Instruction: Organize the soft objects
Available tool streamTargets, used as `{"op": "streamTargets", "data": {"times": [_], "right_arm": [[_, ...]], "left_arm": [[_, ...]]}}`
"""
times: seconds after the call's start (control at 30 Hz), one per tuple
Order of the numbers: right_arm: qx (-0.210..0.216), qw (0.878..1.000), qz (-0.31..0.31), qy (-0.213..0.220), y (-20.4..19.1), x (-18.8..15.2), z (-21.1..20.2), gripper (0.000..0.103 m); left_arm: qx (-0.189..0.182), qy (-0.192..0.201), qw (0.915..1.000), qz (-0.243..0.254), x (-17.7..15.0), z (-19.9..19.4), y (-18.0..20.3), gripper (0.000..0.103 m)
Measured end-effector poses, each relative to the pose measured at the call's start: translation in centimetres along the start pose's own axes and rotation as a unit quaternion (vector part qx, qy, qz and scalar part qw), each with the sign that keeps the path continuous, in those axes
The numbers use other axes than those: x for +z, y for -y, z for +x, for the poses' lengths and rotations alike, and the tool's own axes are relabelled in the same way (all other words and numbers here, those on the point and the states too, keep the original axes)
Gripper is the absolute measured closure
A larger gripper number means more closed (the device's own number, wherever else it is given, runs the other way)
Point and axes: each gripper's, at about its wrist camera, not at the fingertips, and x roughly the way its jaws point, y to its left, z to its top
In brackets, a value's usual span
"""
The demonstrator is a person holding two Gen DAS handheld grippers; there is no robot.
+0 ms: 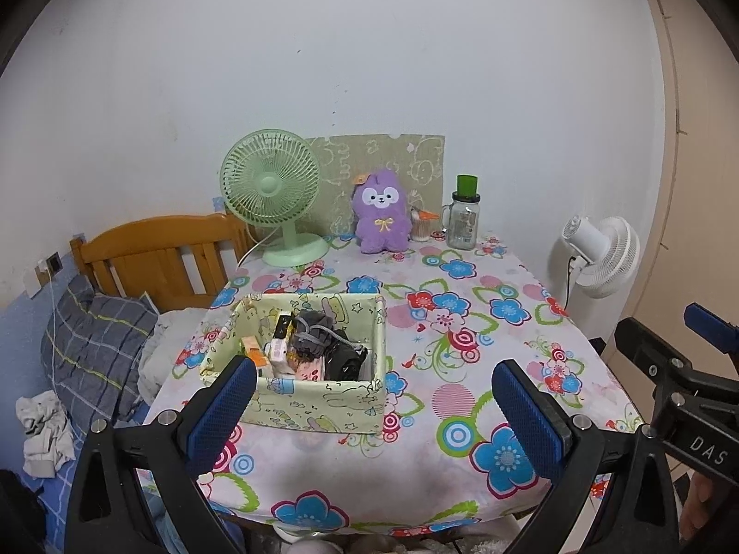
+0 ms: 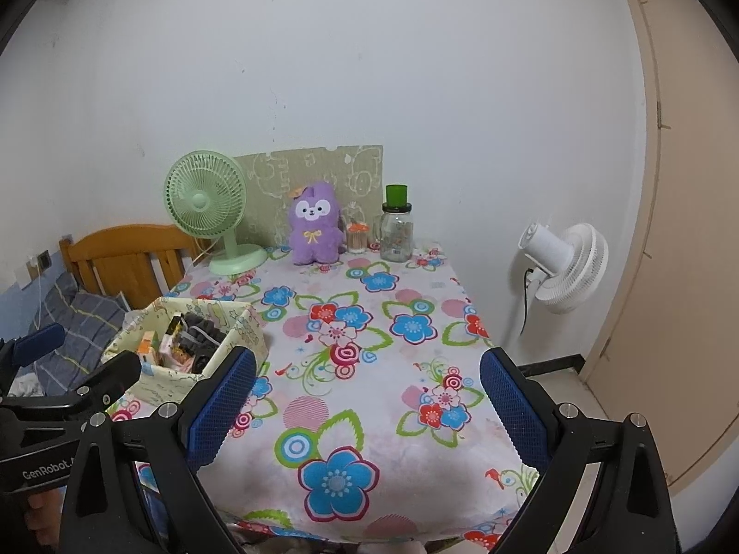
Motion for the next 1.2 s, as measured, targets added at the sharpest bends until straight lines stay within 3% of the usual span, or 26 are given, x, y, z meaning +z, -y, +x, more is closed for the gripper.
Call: {"op": "streamTargets", "data": {"times": [0.43,1.2], "right_arm": [[-0.005,1.000,0.017,0.021,0.0,0.0,-0.7,0.002],[0.001,1.000,0.017,0.021,-0.5,0.4,-0.1,0.001]], "left_arm": [[-0.002,0.014,0.9999,0.000,0.1,-0.4,0.2,0.000],[0.002,0.016,0.9998,-0.012,0.4,-0.1,-0.8,0.000]]}}
